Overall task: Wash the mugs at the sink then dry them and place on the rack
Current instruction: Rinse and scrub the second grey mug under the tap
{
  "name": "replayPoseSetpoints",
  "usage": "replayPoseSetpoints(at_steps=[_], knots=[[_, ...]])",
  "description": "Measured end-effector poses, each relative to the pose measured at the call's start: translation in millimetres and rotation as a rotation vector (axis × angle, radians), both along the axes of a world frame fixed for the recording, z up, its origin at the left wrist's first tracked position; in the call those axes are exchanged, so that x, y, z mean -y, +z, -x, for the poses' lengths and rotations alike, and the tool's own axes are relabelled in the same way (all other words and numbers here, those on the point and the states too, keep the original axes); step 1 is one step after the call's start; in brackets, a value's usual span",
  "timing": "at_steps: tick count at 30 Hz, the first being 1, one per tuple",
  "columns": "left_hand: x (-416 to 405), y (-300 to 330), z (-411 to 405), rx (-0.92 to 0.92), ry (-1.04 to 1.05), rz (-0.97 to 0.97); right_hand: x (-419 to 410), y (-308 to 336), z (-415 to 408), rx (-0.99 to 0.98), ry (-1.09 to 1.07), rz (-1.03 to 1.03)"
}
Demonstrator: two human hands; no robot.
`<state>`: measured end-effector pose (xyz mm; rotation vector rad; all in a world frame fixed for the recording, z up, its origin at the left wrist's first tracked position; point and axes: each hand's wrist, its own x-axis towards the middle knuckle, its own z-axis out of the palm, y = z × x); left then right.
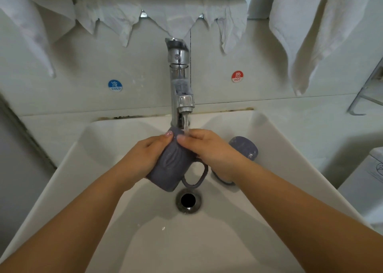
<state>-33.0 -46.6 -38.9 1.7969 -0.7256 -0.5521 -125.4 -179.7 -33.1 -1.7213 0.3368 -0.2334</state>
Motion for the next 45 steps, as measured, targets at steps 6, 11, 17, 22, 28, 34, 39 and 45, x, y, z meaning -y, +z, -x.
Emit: replayPoseSetpoints(at_steps=[6,11,17,22,28,34,39,45], knots=[[1.7,-1.5,4.6,0.107,-0.05,-0.014,-3.2,-0.5,1.7,0.026,-0.083,-0.04],[1.5,0.6,4.7,0.088,-0.034,-0.018,0.1,-1.3,2.4,0.026,0.015,-0.009],[2.7,-0.7,8.1,0.173,-0.07,-0.026,1.6,1.0,4.4,0.032,-0.046,-0.035],[1.7,-1.8,6.5,0.172,-0.124,-0.063,1.9,-0.6,3.8,0.005,-0.018,-0.058],[-0.6,-5.7,6.3,0.319,-0.125,-0.167,-5.3,1.0,5.2,-0.016,-0.045,0.072],[-1.6,-0.7,10.9,0.491,-0.097,-0.21,-8.5,2.1,4.9,-0.04,-0.035,0.026],[-3.6,2.7,5.4,0.325,-0.18,-0.177,-2.7,8.6,9.0,-0.02,0.005,-0.013],[-2.8,4.1,8.6,0.182,-0.268,-0.203,-6.1,2.0,3.5,0.037,-0.18,0.027]])
